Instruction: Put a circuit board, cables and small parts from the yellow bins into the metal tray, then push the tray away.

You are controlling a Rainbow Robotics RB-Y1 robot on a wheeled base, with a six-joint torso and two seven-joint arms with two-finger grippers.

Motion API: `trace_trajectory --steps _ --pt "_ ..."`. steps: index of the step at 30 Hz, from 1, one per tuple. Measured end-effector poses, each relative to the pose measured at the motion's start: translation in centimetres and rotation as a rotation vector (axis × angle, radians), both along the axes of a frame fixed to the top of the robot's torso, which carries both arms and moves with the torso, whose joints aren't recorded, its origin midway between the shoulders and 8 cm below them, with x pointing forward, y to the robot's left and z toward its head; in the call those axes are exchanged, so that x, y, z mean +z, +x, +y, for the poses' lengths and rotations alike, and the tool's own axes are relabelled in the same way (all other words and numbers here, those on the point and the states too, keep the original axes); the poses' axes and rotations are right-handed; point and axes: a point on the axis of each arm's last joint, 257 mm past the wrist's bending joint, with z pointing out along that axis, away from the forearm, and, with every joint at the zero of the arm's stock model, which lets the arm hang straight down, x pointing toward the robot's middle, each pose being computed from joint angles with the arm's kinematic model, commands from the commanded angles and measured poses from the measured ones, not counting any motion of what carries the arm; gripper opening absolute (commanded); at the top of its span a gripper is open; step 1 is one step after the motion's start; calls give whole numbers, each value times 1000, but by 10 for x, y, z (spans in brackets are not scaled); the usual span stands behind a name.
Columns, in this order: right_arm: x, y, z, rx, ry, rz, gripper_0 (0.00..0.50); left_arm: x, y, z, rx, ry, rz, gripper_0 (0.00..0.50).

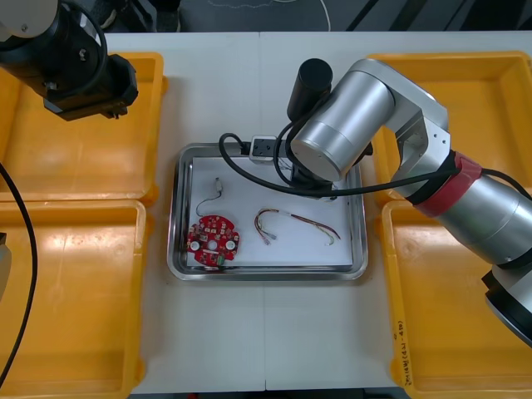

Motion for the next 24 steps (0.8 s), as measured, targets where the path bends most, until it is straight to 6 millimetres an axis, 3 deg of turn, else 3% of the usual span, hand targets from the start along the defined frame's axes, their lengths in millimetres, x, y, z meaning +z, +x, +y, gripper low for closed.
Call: trace_trajectory --steps 14,17,19,21,24 --pt "-17 -7 7 53 -32 47 0 0 0 0 0 0 0 0" --pt "-18 -8 8 55 -32 51 111 0 0 0 0 0 0 0" --pt "-18 -8 8 55 -32 52 258 0 0 0 0 0 0 0" --pt "-19 -8 8 56 -31 54 364 0 0 0 0 0 0 0" --pt "-20 -10 9 59 -27 61 432 0 0 0 0 0 0 0"
